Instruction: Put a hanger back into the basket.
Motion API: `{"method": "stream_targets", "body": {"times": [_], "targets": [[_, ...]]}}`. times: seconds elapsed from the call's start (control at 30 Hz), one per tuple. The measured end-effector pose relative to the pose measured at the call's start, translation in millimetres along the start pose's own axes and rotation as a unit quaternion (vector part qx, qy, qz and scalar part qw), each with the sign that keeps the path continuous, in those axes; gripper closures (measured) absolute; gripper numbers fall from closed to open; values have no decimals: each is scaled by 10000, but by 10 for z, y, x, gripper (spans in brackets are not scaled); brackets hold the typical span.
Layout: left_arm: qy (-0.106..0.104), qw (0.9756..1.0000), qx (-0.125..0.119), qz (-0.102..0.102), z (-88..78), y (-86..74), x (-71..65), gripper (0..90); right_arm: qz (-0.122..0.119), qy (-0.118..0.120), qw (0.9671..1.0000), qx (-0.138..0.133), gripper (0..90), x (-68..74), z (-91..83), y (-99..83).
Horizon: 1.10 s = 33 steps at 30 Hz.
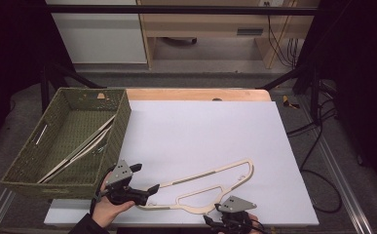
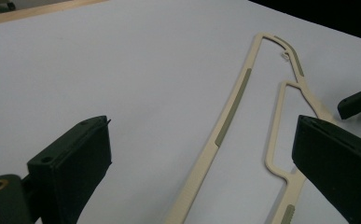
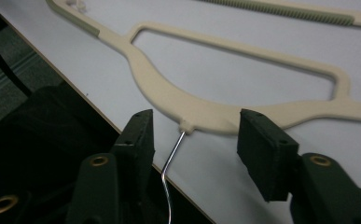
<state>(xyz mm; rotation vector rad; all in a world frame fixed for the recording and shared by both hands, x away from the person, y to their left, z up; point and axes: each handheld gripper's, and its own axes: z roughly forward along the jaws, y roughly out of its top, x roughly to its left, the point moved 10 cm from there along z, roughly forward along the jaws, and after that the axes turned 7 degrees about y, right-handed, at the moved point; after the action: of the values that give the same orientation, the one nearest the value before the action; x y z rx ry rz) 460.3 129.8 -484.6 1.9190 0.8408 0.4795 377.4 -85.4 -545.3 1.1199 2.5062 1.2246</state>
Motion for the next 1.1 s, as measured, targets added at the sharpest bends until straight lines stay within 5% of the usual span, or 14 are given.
{"method": "stream_targets", "body": {"times": [0.3, 0.57, 0.7, 0.87, 1.03, 1.1], "targets": [[0, 10000, 27, 3, 10, -10, -5, 47, -174, -245, 9992, 244, 697, 42, 30, -46], [-6, 10000, 39, -3, 10, -12, -9, 50, -31, -258, 9989, 393, 874, 21, 16, -59], [-11, 10000, 52, -5, 17, -19, -13, 51, 160, -166, 9989, 409, 879, 6, 8, -52], [-17, 10000, 70, 0, 25, -27, -16, 52, 243, -532, 9976, 376, 892, -190, -66, -54], [-29, 9999, 107, 20, 35, -41, -24, 52, 639, -549, 9962, 211, 859, -330, -133, -58], [-34, 9999, 103, 26, 34, -40, -27, 52, 578, -554, 9967, 161, 820, -360, -159, -61]]}}
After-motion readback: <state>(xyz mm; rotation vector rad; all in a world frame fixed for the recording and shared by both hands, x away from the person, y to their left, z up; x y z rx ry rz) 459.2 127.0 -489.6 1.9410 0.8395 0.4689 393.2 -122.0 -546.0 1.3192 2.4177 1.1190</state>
